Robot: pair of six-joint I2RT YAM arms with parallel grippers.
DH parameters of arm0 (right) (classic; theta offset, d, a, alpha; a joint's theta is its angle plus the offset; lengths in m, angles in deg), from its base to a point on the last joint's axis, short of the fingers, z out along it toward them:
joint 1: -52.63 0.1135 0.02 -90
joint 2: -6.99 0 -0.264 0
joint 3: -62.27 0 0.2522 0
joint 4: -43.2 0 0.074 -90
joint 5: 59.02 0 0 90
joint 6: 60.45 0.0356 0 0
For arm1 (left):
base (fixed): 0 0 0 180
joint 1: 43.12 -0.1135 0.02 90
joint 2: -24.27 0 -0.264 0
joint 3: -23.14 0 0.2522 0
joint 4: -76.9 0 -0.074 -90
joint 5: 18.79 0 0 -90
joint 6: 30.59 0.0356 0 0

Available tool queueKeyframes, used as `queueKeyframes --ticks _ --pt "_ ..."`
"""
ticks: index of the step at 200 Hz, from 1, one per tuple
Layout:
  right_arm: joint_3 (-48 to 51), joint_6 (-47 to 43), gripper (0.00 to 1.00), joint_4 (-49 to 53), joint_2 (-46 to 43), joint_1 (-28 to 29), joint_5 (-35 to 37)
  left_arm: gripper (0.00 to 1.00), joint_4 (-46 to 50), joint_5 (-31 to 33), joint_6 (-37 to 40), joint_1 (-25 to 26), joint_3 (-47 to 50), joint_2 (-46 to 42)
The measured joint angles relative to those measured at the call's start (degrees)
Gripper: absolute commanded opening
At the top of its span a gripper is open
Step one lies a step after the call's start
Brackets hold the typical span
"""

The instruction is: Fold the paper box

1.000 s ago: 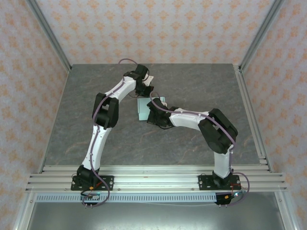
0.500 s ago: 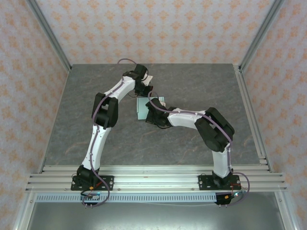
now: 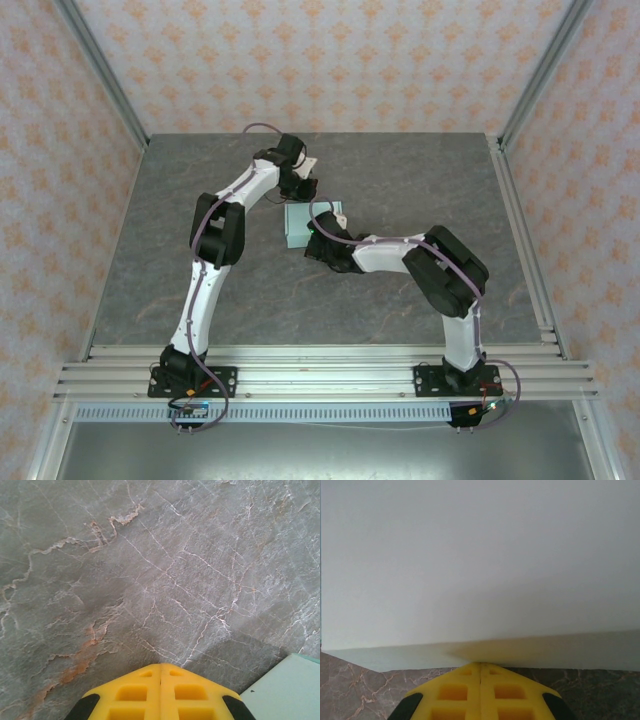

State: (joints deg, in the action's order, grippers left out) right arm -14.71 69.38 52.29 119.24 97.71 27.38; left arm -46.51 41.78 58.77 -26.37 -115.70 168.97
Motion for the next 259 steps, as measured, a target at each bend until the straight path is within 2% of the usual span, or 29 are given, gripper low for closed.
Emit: queueKeyframes --ticks 69,142,192,218,259 --pt "0.28 -2.47 0.02 -2.82 1.09 0.24 1.31 0.0 0.02 -0.2 0.09 0.02 0.0 0.0" --pt "3.08 -3.69 0.02 -12.46 2.4 0.63 2.29 0.0 -0.48 0.07 0.35 0.02 -0.13 0.11" --pt "2.95 -0.9 0.01 -12.02 2.45 0.9 3.69 0.0 -0.55 0.09 0.68 0.02 -0.07 0.11" --pt "3.54 0.59 0.04 -11.08 1.55 0.87 4.22 0.0 -0.96 0.2 0.42 0.02 0.66 -0.22" --pt "4.72 0.7 0.05 -4.35 -1.44 -1.51 6.88 0.0 -4.39 1.18 -3.52 -0.04 9.44 -5.27"
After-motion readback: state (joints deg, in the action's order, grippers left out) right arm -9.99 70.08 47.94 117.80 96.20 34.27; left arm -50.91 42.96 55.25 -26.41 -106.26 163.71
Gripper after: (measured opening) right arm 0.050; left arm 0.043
